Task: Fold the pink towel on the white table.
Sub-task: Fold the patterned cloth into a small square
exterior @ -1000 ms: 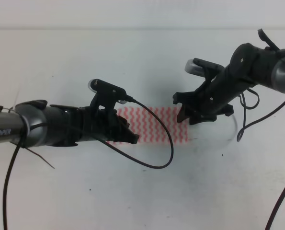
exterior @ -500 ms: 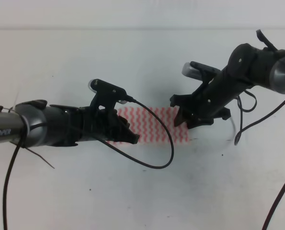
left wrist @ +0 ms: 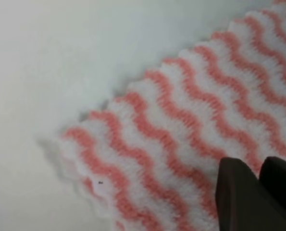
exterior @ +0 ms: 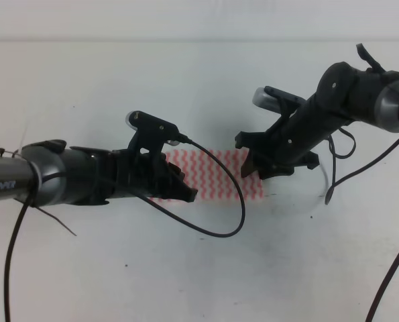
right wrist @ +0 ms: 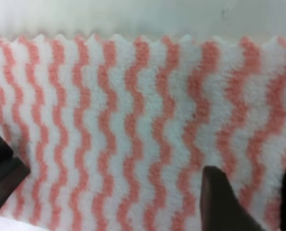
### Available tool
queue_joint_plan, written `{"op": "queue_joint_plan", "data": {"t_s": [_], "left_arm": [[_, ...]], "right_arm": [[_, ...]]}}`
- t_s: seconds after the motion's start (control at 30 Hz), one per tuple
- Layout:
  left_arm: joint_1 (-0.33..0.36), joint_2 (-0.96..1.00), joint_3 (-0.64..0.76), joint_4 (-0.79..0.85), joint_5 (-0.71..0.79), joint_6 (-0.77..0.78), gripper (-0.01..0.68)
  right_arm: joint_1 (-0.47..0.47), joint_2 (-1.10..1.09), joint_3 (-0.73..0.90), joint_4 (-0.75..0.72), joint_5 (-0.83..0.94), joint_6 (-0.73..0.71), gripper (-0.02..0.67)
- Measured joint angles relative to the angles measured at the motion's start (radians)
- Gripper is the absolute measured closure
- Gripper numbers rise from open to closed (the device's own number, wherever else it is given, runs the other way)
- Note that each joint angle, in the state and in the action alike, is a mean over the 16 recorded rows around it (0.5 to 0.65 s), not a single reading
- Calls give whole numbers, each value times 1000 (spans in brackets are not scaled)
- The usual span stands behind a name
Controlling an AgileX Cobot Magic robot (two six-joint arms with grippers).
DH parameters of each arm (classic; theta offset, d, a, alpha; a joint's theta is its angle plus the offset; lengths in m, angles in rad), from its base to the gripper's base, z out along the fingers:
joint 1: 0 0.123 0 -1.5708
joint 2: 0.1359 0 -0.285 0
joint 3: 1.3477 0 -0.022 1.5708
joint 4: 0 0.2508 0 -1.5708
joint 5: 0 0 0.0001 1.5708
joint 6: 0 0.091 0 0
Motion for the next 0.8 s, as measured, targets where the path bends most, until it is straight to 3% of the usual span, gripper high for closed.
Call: {"op": "queue_joint_plan", "data": {"t_s": [0.6,0.8], "left_arm": [[0,2,-1,10,-3,0,584],[0,2,-1,17,0,0,584]], "right_arm": [[0,-7,0,-9,-1,0,638],[0,-26,-11,3,-8,-10,666]]}}
